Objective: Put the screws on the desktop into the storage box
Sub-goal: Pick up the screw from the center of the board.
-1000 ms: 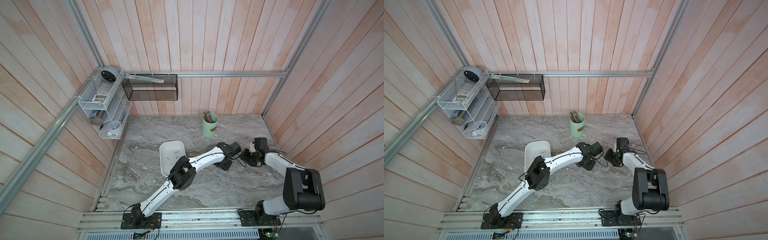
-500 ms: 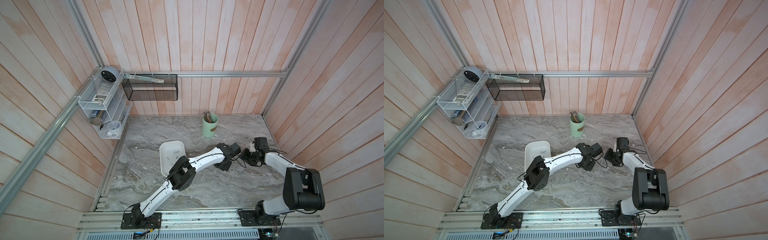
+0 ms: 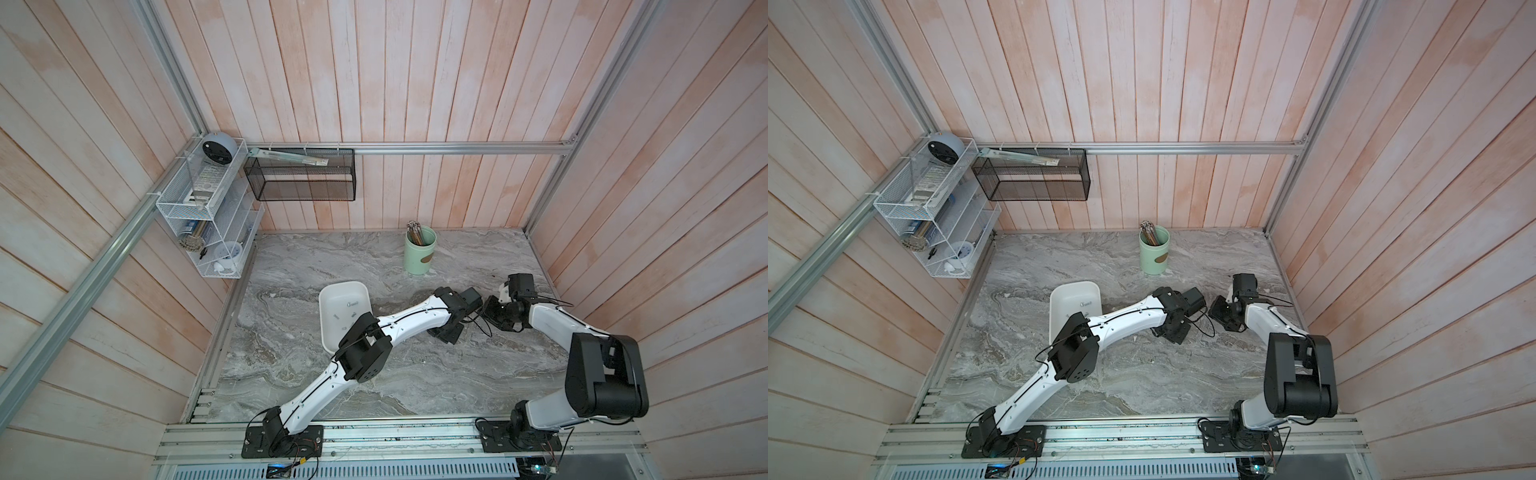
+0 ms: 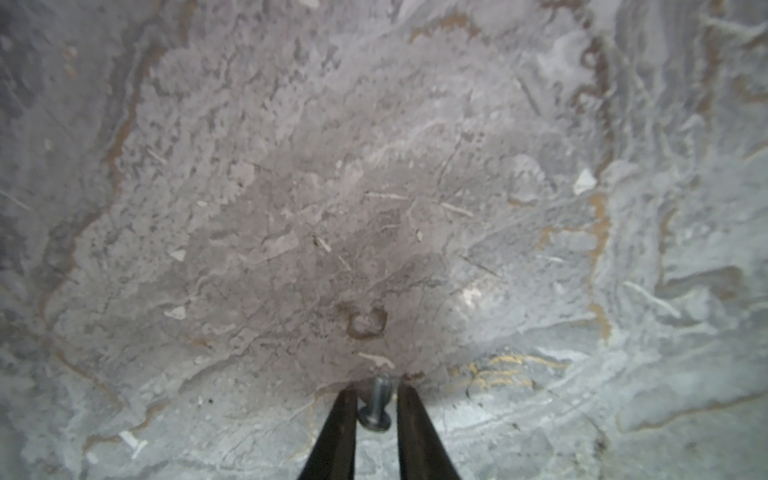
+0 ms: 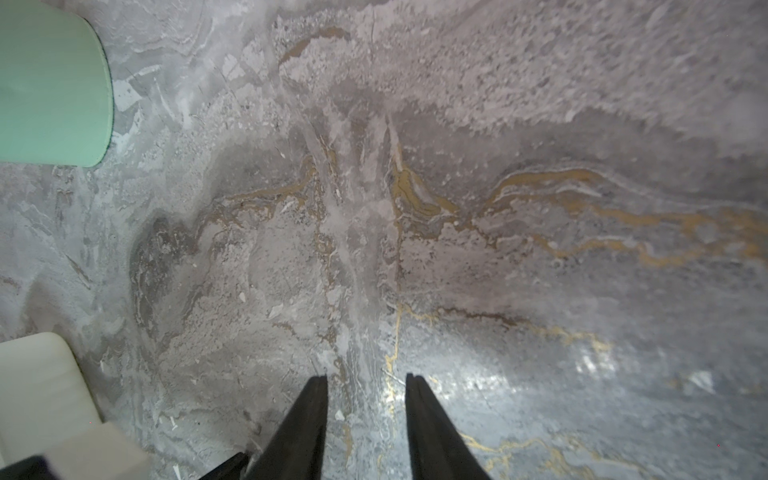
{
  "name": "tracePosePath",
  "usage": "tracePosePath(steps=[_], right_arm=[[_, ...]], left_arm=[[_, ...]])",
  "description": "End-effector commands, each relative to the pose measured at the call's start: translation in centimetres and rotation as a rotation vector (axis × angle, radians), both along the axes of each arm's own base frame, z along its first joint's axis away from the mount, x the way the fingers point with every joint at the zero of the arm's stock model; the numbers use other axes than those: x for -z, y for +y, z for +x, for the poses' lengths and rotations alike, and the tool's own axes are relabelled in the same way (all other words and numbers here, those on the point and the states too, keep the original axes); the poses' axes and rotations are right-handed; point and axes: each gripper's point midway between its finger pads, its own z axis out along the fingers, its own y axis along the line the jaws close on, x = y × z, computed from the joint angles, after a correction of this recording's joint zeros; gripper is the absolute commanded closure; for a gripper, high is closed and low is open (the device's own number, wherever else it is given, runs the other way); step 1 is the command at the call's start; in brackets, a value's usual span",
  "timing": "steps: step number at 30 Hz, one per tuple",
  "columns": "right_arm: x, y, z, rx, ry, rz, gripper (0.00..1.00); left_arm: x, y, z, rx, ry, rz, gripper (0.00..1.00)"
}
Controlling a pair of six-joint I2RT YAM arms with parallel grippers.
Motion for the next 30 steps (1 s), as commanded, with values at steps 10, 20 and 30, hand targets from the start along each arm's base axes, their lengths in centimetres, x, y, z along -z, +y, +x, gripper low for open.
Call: tracePosePath(steps=[10, 20, 30], right_arm=[[0.0, 0.1, 0.2, 0.000, 0.020, 0.014, 0.63], [0.1, 0.1, 0.1, 0.002, 0.021, 0.015, 0.63], [0.3, 0.2, 0.1, -0.001, 0.026, 0.025, 0.63]], left_arm=[[2.0, 0.8, -1.0, 0.012, 0.051, 0.046, 1.00], [-3.2, 0.6, 0.7, 0.001, -0.041, -0.037, 1.00], [-10.4, 3.5, 1.8, -0.051, -0.158, -0.114, 1.00]])
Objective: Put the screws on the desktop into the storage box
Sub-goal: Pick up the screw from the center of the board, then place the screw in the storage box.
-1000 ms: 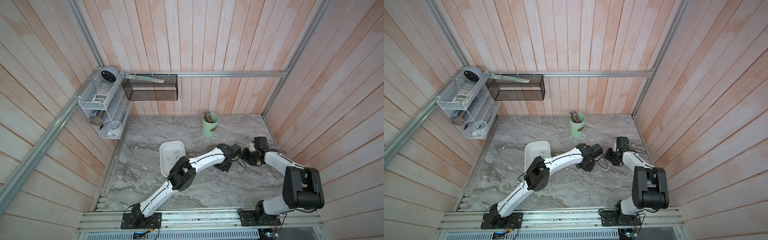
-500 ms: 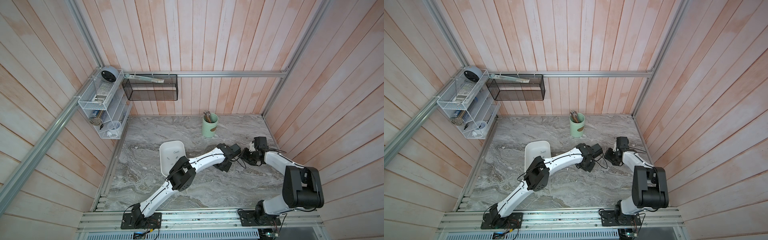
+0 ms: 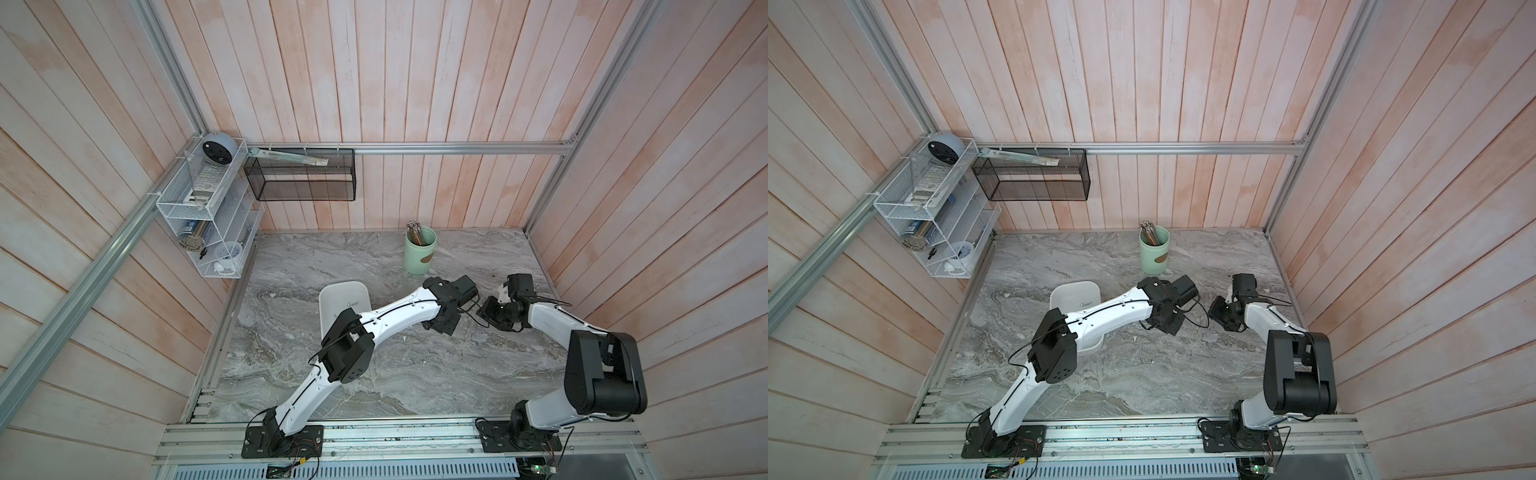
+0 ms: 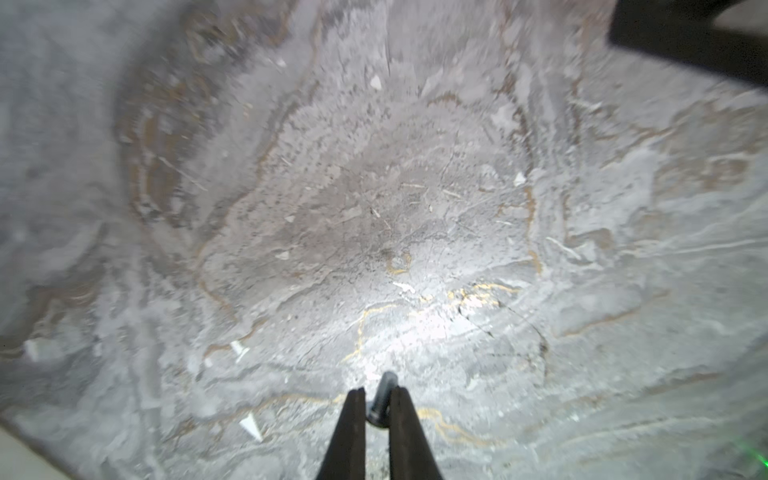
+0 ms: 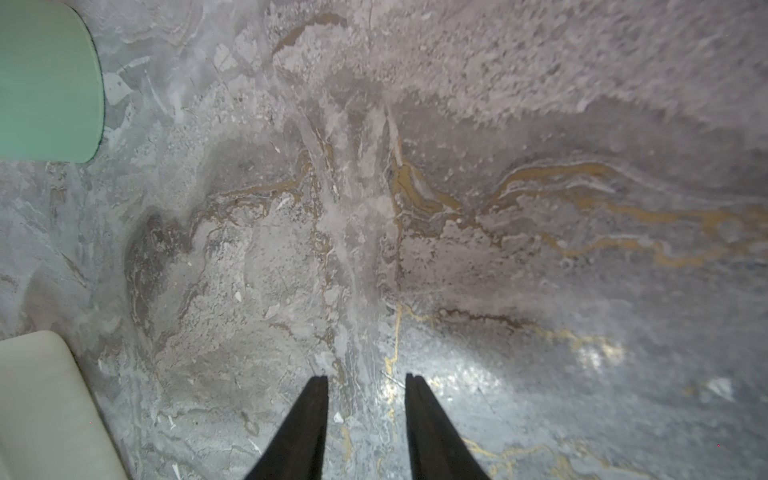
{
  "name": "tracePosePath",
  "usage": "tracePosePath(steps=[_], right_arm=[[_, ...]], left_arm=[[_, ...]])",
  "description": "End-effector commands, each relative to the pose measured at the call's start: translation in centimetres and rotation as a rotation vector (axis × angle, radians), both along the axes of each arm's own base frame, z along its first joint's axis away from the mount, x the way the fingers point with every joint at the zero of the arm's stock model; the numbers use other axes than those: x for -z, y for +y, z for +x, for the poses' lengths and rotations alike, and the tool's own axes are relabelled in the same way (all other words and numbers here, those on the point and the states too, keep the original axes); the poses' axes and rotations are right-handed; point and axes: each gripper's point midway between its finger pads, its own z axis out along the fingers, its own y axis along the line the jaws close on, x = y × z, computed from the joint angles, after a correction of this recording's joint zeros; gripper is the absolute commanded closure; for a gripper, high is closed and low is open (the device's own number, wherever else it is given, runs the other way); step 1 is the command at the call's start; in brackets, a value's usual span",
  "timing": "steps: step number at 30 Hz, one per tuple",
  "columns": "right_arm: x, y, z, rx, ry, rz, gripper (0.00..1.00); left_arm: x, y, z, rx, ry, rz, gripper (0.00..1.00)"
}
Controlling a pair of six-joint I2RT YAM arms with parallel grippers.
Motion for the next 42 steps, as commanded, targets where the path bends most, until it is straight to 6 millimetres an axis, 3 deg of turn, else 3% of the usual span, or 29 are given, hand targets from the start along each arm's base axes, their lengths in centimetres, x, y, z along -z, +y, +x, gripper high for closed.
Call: tracePosePath(steps=[1, 2, 6, 9, 12, 15, 18, 22, 23, 27, 31, 37, 40, 42], right_arm=[[-0.1, 0.0, 0.1, 0.005, 0.014, 0.016, 0.63], [-0.1, 0.1, 0.1, 0.002, 0.011, 0.016, 0.63], [-0.1, 0.2, 0.1, 0.004, 0.013, 0.022, 0.63], [-0.2, 0.1, 0.2, 0.003, 0.006, 0.018, 0.63], [-0.3, 0.0, 0.1, 0.006, 0.002, 0.012, 0.63], [-0.4, 0.0, 0.1, 0.007, 0.000, 0.009, 0.63], [-0.3, -0.1, 0.2, 0.011, 0.000, 0.004, 0.63], [-0.4, -0.1, 0.1, 0.008, 0.002, 0.001, 0.63], [-0.5, -0.2, 0.0, 0.009, 0.002, -0.005, 0.62], [-1.2, -0.3, 0.2, 0.004, -0.024, -0.019, 0.56], [-2.7, -0.8, 0.7, 0.009, -0.073, -0.077, 0.50], [-7.8, -2.7, 2.0, 0.064, -0.310, -0.207, 0.39], [-10.2, -4.6, 1.9, 0.110, -0.467, -0.369, 0.37], [-10.6, -5.9, 1.6, 0.126, -0.559, -0.530, 0.36]], left_arm=[[-3.3, 2.2, 0.9, -0.033, -0.095, -0.006, 1.00], [-3.8, 4.7, 2.3, -0.090, -0.114, 0.009, 1.00], [-5.4, 11.7, 3.6, -0.234, -0.145, -0.040, 1.00], [-6.0, 18.5, 4.7, -0.384, -0.190, -0.066, 1.00], [-5.2, 24.2, 5.1, -0.523, -0.186, -0.107, 1.00], [-3.1, 27.8, 5.3, -0.631, -0.169, -0.125, 1.00], [-1.5, 28.3, 5.5, -0.656, -0.131, -0.143, 1.00], [-0.8, 28.4, 6.0, -0.656, -0.145, -0.134, 0.99], [-0.8, 28.4, 6.1, -0.651, -0.151, -0.134, 0.92], [-1.1, 28.8, 6.5, -0.658, -0.180, -0.130, 0.41], [-3.0, 29.5, 7.1, -0.668, -0.269, -0.140, 0.17], [-9.6, 35.0, 7.1, -0.794, -0.672, -0.128, 0.13], [-11.3, 39.2, 5.7, -0.873, -0.916, -0.065, 0.13], [-11.3, 42.0, 4.3, -0.922, -1.085, 0.003, 0.13]])
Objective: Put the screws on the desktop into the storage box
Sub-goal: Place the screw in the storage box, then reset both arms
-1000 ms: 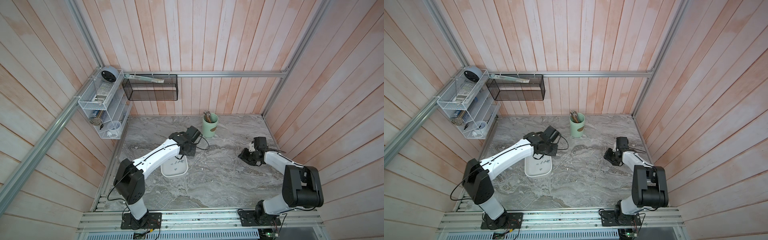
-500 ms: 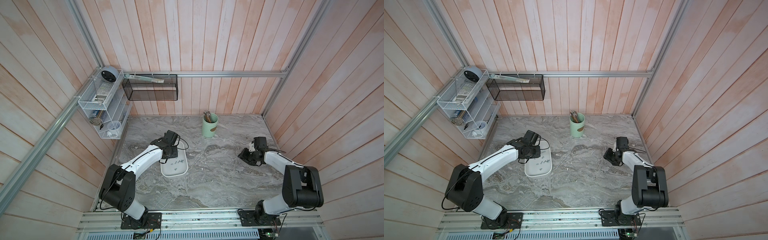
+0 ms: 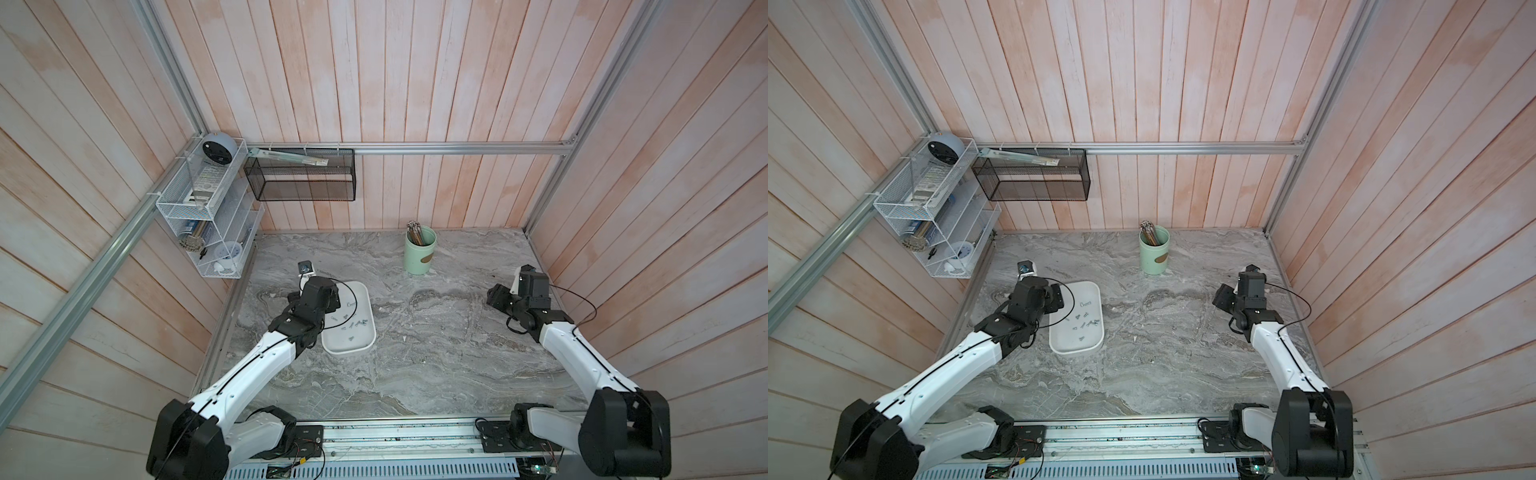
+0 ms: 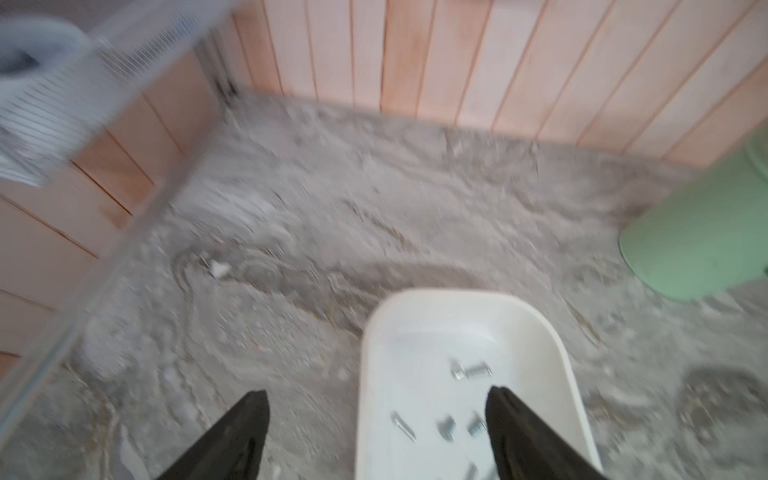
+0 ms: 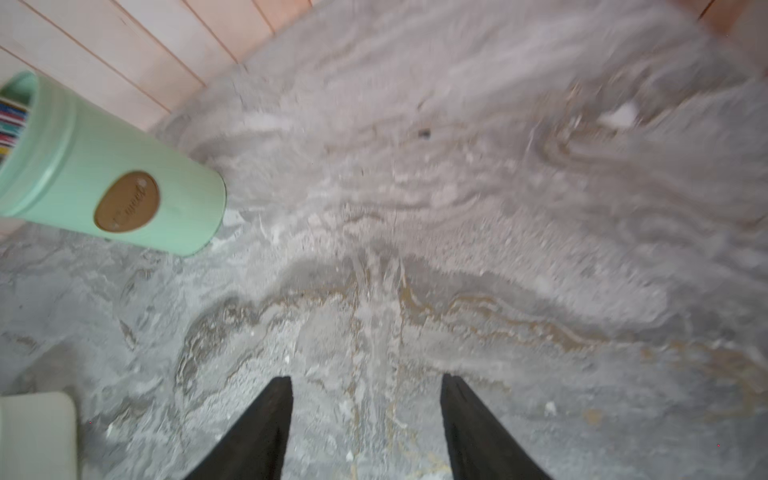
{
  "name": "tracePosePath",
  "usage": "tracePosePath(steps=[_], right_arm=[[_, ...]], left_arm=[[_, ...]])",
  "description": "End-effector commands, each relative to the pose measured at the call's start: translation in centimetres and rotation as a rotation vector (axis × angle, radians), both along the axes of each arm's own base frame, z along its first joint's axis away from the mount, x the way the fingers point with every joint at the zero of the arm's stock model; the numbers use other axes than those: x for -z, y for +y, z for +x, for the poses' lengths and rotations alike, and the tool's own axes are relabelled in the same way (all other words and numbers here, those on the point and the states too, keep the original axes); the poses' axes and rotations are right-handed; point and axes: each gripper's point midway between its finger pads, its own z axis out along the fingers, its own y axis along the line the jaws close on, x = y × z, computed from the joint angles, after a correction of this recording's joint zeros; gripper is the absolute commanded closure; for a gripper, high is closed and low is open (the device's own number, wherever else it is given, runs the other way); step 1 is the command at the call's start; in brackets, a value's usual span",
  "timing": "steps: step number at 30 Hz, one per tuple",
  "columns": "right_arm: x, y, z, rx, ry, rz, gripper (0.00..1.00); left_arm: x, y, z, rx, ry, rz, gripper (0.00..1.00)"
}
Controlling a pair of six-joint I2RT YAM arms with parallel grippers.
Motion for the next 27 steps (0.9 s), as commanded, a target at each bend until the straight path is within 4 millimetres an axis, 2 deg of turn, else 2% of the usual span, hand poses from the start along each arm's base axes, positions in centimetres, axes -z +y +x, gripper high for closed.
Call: tracePosePath(steps=[1, 3, 5, 7, 9, 12, 14, 16, 19, 21, 24, 27], right_arm=[[-0.8, -3.0, 0.0, 0.093, -0.150, -0.285, 0.36], [0.1, -3.3, -0.3, 0.072, -0.188, -0.380, 0.36], [1.5, -3.3, -0.2, 0.045, -0.202, -0.415, 0.36], [2.5, -3.0, 0.3, 0.012, -0.224, -0.443, 0.36], [2.3, -3.0, 1.1, 0.028, -0.291, -0.450, 0.36], [1.9, -3.0, 1.9, 0.025, -0.361, -0.449, 0.36], [3.2, -3.0, 1.9, -0.013, -0.313, -0.472, 0.38], [4.4, -4.0, 1.7, 0.045, -0.313, -0.453, 0.38], [3.9, -3.6, 2.4, 0.056, -0.448, -0.438, 0.37], [4.1, -3.4, 2.4, 0.031, -0.395, -0.438, 0.36], [4.8, -3.2, 3.0, -0.011, -0.290, -0.440, 0.36], [4.9, -3.8, 3.5, 0.033, -0.272, -0.430, 0.35]], left_arm=[[-1.2, 6.0, -1.4, -0.251, -0.251, 0.175, 0.10], [0.4, 8.0, -2.1, -0.294, -0.280, 0.169, 0.06], [2.1, 8.9, -2.0, -0.285, -0.259, 0.221, 0.05], [4.0, 9.0, -1.2, -0.242, -0.220, 0.277, 0.05], [4.3, 9.5, -0.3, -0.277, -0.215, 0.352, 0.06], [4.4, 8.9, 1.6, -0.221, -0.234, 0.410, 0.06], [4.7, 9.3, 2.9, -0.219, -0.225, 0.452, 0.05], [5.2, 9.2, 3.7, -0.207, -0.166, 0.456, 0.05], [5.5, 7.6, 3.5, -0.081, -0.184, 0.442, 0.05], [5.5, 6.7, 2.6, -0.021, -0.224, 0.429, 0.05], [4.3, 8.0, 0.9, -0.109, -0.297, 0.356, 0.04], [4.6, 7.2, 1.1, -0.028, -0.285, 0.312, 0.04]])
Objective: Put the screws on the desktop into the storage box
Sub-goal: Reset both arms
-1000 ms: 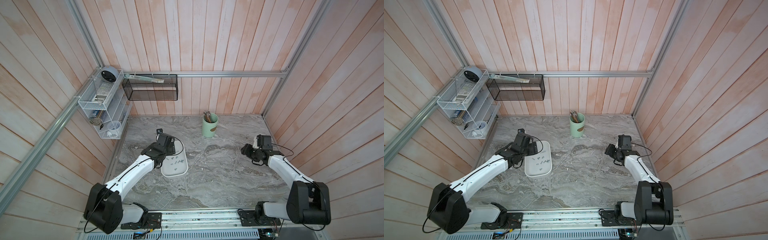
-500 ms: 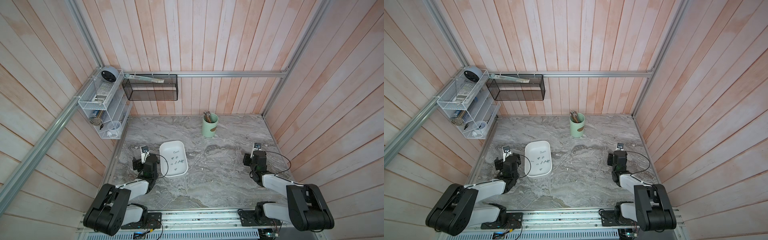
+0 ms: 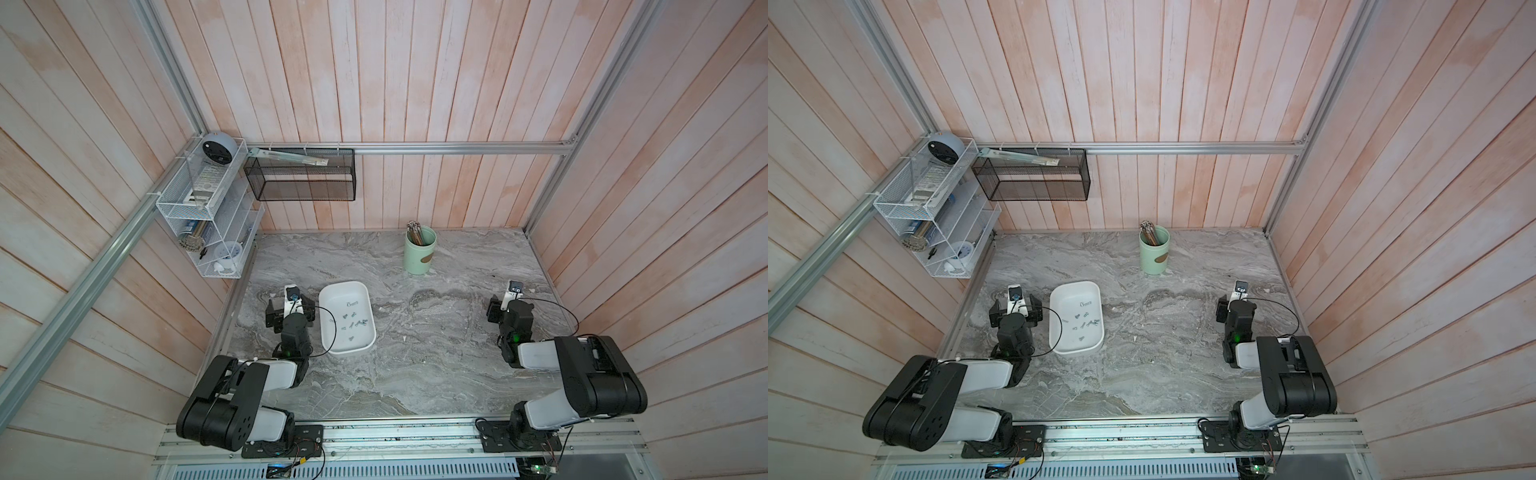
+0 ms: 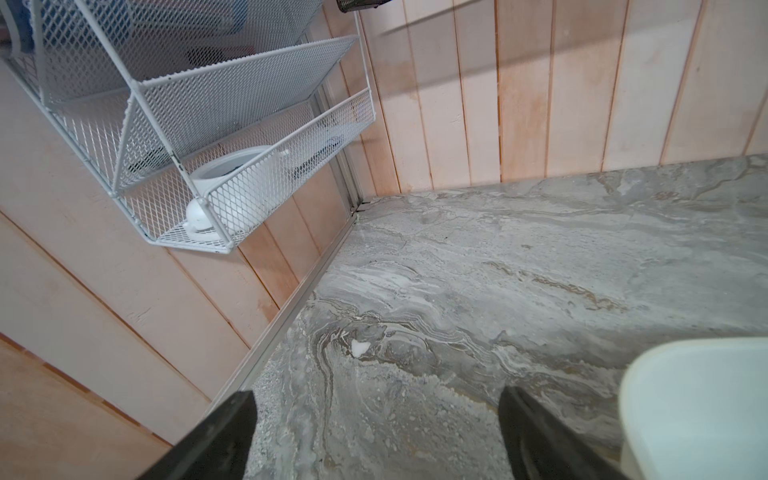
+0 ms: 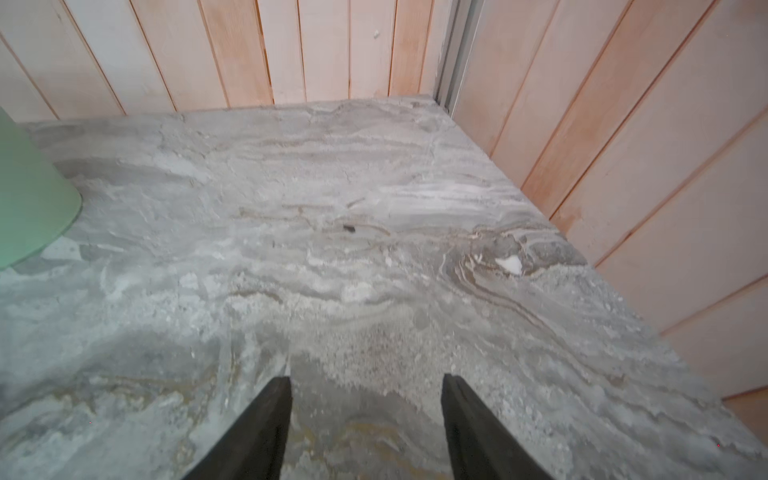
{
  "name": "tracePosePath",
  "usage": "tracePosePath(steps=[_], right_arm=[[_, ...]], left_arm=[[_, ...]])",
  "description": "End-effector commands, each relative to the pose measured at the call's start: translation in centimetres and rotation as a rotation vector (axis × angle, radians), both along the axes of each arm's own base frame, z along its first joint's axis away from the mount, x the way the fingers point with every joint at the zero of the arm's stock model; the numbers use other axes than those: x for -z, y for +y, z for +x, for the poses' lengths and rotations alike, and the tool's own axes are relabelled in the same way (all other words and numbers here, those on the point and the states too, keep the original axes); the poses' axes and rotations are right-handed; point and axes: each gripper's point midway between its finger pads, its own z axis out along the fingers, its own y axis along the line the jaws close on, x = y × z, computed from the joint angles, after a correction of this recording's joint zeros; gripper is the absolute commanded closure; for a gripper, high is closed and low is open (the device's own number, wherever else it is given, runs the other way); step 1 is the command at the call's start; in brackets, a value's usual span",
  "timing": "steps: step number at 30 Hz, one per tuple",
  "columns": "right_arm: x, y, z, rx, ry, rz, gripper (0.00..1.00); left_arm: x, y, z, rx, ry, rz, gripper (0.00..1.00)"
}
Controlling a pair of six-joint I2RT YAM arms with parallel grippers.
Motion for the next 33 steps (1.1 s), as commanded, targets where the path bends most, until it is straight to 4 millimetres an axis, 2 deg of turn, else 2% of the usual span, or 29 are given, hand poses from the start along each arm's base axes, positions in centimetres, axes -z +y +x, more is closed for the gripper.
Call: tracePosePath(steps=[1, 3, 4, 5, 7, 8, 11, 13, 14, 15, 19, 20, 33], right_arm=[[0.3, -0.9, 0.5, 0.055, 0.011, 0.015, 0.34], [0.0, -1.0, 0.6, 0.058, -0.036, 0.007, 0.33], [0.1, -1.1, 0.5, 0.064, -0.025, 0.006, 0.24], [0.1, -1.1, 0.4, 0.068, -0.014, 0.004, 0.03], [0.1, -1.1, 0.4, 0.064, -0.023, -0.001, 0.02], [0.0, -1.1, 0.5, 0.068, -0.032, -0.002, 0.02], [0.0, -1.2, 0.5, 0.072, -0.026, -0.002, 0.02], [0.0, -1.2, 0.5, 0.071, -0.026, -0.002, 0.02], [0.1, -1.2, 0.5, 0.071, -0.026, -0.003, 0.02], [0.1, -1.2, 0.5, 0.071, -0.026, -0.003, 0.02], [0.1, -1.2, 0.4, 0.071, -0.023, -0.003, 0.02], [0.1, -1.2, 0.5, 0.071, -0.024, -0.003, 0.02], [0.1, -1.2, 0.5, 0.071, -0.024, -0.004, 0.02]], left_arm=[[-0.8, -1.7, 1.1, 0.106, -0.021, -0.064, 0.05], [-0.4, -3.8, 1.9, 0.221, -0.022, -0.115, 0.05], [0.0, -4.9, 2.0, 0.295, -0.019, -0.094, 0.07], [-0.1, -5.0, 1.8, 0.304, -0.061, -0.086, 0.06], [0.1, -2.8, 1.2, 0.187, -0.125, -0.123, 0.02], [0.5, -2.3, 1.5, 0.178, -0.134, -0.142, 0.01], [1.7, -2.0, 2.6, 0.193, -0.072, -0.176, 0.00], [1.9, -1.8, 3.3, 0.194, -0.022, -0.199, 0.05], [1.9, -1.7, 3.4, 0.191, -0.033, -0.200, 0.05], [1.8, -1.5, 3.6, 0.186, -0.049, -0.199, 0.00], [2.1, 1.7, 4.2, -0.018, -0.022, -0.231, 0.00], [2.2, 2.1, 4.2, -0.022, -0.018, -0.257, 0.00], [2.2, 2.4, 4.1, -0.039, -0.024, -0.258, 0.00]])
